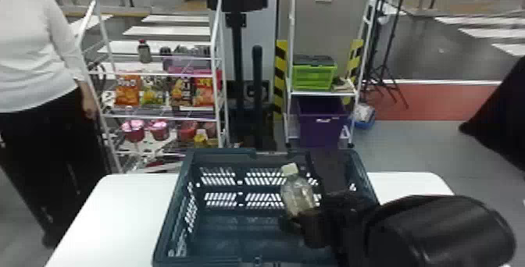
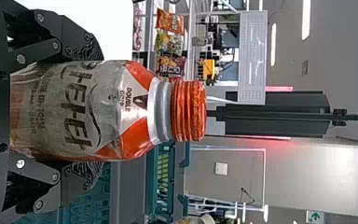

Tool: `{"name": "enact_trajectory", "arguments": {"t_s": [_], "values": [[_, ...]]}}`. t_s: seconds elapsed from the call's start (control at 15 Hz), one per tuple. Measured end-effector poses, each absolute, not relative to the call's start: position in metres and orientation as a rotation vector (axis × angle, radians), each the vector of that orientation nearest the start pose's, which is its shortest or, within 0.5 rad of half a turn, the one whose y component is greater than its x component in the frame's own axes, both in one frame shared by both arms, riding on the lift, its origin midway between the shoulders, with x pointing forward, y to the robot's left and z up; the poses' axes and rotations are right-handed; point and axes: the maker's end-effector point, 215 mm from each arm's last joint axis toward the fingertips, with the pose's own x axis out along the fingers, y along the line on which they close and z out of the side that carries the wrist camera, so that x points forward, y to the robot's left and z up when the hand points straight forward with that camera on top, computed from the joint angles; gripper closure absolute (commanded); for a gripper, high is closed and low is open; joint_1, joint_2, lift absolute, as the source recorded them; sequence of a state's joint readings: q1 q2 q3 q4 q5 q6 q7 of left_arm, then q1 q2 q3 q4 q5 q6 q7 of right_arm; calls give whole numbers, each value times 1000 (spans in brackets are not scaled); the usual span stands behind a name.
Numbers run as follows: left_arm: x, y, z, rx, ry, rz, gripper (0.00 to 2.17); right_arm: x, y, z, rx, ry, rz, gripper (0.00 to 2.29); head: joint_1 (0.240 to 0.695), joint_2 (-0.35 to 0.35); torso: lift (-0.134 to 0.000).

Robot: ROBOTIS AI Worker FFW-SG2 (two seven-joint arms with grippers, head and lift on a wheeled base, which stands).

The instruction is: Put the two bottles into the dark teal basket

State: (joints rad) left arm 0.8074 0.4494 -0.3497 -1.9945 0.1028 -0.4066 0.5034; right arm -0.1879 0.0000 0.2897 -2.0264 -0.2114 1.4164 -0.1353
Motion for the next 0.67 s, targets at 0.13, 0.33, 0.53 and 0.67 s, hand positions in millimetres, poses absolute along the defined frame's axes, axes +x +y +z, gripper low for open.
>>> {"name": "enact_trajectory", "arguments": {"t_s": [0.13,0.33,0.53,0.67], "values": [[296,193,-395,-17,85,-12,2148,509,-66,-390,-116,813,306,1642,499,0,0],[298,193,-394,-19,83,-11,2148,498,-69,-400,-133,870,312,896,499,0,0],[299,192,-393,-21,80,-14,2148,497,-64,-397,-113,877,335,292,499,0,0],[299,191,-394,-21,80,-14,2148,497,-63,-396,-107,878,341,228,499,0,0]]}}
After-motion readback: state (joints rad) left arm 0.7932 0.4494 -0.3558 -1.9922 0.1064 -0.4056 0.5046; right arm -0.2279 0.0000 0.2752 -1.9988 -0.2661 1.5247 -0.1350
